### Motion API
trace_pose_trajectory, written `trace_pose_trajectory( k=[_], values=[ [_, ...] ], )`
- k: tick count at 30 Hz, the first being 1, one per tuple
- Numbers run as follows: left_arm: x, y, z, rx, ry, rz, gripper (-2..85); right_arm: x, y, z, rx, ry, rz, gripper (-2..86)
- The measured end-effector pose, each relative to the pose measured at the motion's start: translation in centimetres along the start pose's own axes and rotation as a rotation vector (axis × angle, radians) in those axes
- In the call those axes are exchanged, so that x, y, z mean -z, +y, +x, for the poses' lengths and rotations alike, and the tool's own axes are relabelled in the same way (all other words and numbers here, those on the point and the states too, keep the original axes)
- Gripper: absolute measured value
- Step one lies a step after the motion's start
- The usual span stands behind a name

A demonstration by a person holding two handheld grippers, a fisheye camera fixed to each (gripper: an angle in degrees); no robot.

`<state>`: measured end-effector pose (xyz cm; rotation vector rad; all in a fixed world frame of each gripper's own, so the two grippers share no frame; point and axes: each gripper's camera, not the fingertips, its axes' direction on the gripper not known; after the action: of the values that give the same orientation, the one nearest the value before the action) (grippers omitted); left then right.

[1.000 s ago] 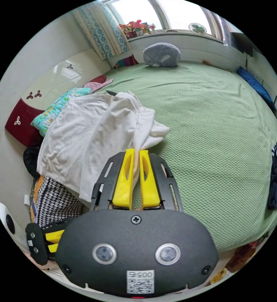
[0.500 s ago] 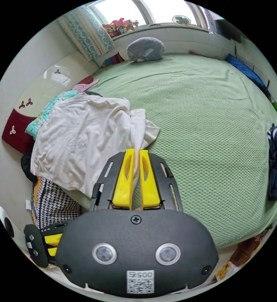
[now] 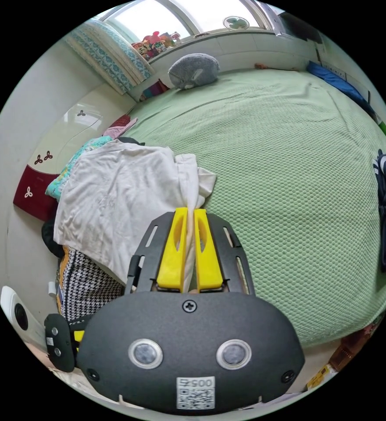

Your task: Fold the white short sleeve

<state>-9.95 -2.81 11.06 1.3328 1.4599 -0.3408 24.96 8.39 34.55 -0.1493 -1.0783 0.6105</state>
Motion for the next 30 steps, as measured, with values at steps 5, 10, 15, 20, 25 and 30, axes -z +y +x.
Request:
trace_pose_trajectory(
  k=[5, 10, 15, 20, 25, 30],
  values=[
    [-1.4, -0.9, 2.0, -0.015, -0.001, 0.000, 0.8, 1.9, 0.2, 1.7, -0.011, 0.006, -0.002, -1.0],
    [-2.9, -1.6, 3.8, -0.031, 0.016, -0.008, 0.8, 3.8, 0.5, 3.5, -0.023, 0.018, 0.001, -1.1],
    [-4.4, -2.4, 5.7, -0.057, 0.028, -0.018, 0.8, 5.6, 1.0, 5.7, -0.047, 0.036, 0.004, -1.1],
    [-5.8, -3.2, 7.7, -0.080, 0.053, -0.019, 0.8, 7.9, 1.4, 8.1, -0.077, 0.067, 0.012, -1.1],
    [-7.1, -3.9, 9.3, -0.094, 0.090, -0.026, 0.7, 9.9, 1.9, 9.8, -0.097, 0.104, 0.019, -1.2],
    [-8.4, -4.6, 10.8, -0.110, 0.134, -0.031, 0.7, 12.1, 2.0, 10.6, -0.068, 0.199, 0.022, -1.2]
  ],
)
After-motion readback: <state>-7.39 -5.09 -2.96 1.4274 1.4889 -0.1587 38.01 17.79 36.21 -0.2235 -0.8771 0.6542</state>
